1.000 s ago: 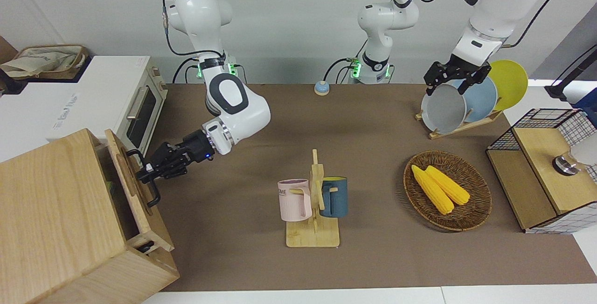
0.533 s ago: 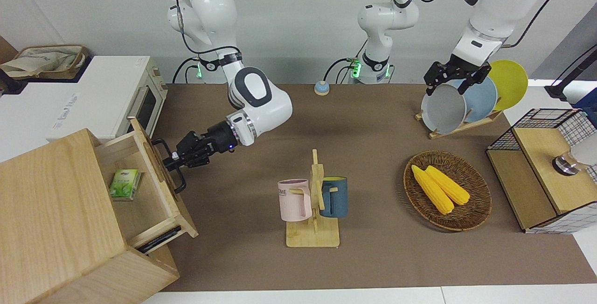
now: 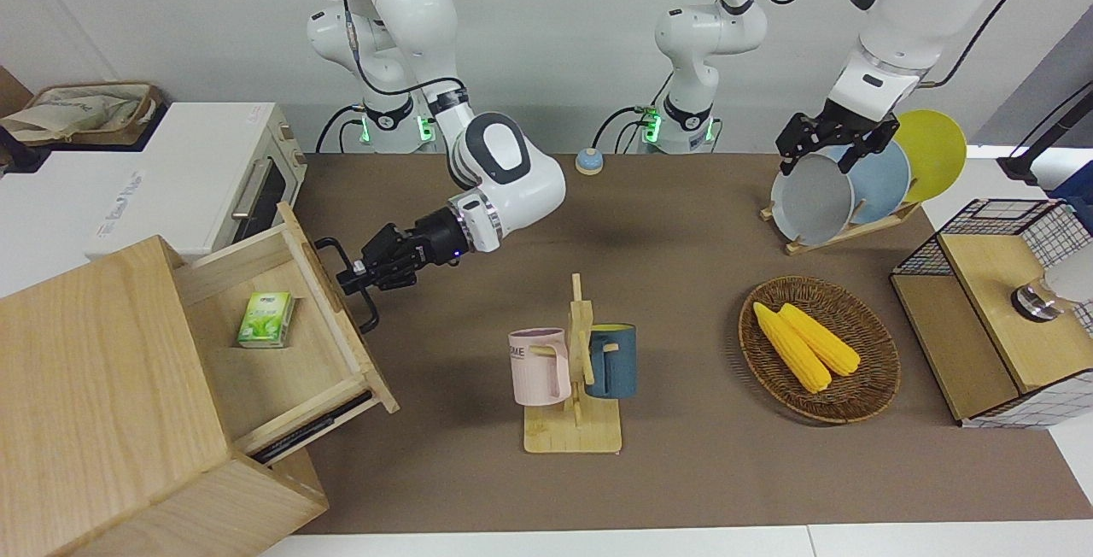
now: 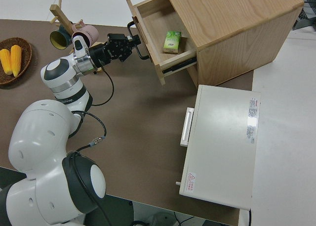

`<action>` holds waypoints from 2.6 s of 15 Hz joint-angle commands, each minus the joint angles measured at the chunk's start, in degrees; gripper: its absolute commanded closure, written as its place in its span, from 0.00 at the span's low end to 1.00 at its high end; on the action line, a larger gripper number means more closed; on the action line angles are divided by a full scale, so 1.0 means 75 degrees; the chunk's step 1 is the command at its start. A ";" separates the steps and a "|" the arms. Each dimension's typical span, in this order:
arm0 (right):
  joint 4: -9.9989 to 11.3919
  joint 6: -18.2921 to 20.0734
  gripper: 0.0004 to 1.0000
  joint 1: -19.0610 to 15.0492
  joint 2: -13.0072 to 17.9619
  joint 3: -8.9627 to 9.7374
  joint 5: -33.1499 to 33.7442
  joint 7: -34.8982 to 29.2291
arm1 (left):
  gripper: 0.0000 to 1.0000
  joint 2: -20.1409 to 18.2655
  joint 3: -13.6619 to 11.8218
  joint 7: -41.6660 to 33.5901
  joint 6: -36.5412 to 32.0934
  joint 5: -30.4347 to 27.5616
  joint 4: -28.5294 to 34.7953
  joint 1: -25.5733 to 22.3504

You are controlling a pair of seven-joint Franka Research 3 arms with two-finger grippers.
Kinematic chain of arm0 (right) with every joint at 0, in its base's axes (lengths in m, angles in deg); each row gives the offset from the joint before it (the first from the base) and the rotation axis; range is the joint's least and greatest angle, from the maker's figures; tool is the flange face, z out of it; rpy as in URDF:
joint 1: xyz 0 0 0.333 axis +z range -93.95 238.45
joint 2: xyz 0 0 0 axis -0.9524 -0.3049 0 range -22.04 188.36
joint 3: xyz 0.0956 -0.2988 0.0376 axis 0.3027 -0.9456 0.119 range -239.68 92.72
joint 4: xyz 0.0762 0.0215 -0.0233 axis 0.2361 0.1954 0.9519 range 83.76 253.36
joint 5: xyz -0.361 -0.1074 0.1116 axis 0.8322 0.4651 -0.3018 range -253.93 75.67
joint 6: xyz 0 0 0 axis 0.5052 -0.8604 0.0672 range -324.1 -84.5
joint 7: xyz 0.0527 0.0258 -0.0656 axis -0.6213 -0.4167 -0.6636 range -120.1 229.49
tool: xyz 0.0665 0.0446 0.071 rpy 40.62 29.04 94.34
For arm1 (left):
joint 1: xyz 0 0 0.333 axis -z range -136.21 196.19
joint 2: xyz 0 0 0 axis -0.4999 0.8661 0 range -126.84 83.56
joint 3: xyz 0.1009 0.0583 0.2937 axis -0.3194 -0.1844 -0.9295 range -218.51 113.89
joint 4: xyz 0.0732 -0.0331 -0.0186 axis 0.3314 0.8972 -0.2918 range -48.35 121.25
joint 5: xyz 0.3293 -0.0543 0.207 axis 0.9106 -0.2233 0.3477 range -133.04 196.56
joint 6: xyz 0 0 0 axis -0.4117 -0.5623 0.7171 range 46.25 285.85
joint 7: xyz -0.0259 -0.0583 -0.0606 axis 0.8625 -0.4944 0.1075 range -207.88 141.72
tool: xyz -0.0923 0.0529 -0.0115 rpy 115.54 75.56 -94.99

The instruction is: Slide drawer open with right arm

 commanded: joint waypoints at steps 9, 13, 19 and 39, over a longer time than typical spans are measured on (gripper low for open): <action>-0.0296 0.0961 1.00 0.0909 0.0008 -0.0013 -0.0340 0.0307 | 0.00 -0.0076 -0.0038 -0.0052 -0.0087 0.0087 0.0038 0.0047; -0.0658 0.1289 1.00 0.1143 -0.0155 -0.0013 -0.0539 0.0342 | 0.00 -0.0076 -0.0038 -0.0052 -0.0087 0.0087 0.0038 0.0035; -0.0706 0.1454 1.00 0.1343 -0.0203 -0.0013 -0.0575 0.0331 | 0.00 -0.0076 -0.0038 -0.0052 -0.0098 0.0087 0.0038 0.0047; -0.0706 0.1723 1.00 0.1636 -0.0331 -0.0013 -0.0657 0.0155 | 0.00 -0.0076 -0.0038 -0.0052 -0.0087 0.0087 0.0038 0.0047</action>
